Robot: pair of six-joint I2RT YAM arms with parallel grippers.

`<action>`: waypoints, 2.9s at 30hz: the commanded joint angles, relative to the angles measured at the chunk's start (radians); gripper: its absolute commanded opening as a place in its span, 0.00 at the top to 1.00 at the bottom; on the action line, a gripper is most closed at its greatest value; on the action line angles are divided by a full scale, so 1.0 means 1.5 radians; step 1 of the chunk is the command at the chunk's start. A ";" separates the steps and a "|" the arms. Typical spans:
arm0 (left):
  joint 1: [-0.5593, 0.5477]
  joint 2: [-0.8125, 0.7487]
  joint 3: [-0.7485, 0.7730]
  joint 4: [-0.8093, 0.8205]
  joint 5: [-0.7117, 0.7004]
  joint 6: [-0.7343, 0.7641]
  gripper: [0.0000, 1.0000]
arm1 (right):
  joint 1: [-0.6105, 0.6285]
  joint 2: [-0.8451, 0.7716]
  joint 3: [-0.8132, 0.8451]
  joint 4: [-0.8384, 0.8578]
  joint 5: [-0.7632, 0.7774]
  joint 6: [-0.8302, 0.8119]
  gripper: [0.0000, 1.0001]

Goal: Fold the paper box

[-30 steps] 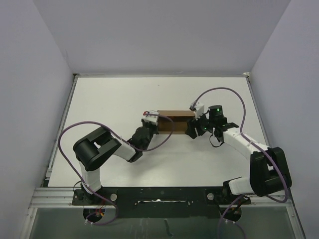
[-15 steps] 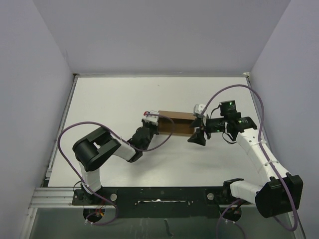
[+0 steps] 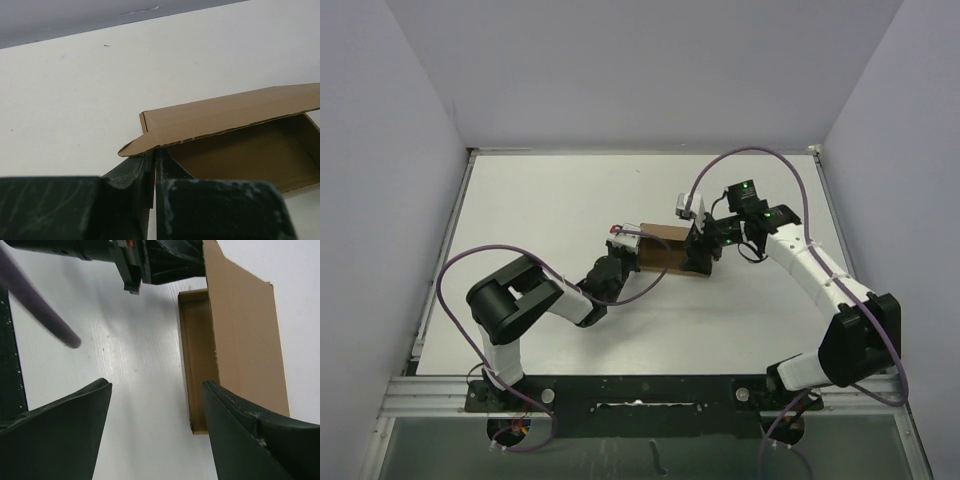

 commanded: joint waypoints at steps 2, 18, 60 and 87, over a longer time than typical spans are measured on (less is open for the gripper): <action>-0.007 -0.033 0.007 0.006 0.007 -0.006 1.00 | 0.050 0.022 0.017 0.029 0.154 -0.017 0.26; -0.008 -0.030 0.008 0.012 0.010 -0.007 1.00 | 0.076 -0.019 -0.025 0.068 0.194 -0.102 0.38; -0.010 -0.051 -0.015 0.013 0.032 -0.021 1.00 | 0.104 -0.017 -0.138 0.240 0.393 -0.179 1.00; 0.100 -0.648 -0.145 -0.553 0.303 -0.313 0.35 | 0.077 -0.021 -0.183 0.150 0.253 -0.241 1.00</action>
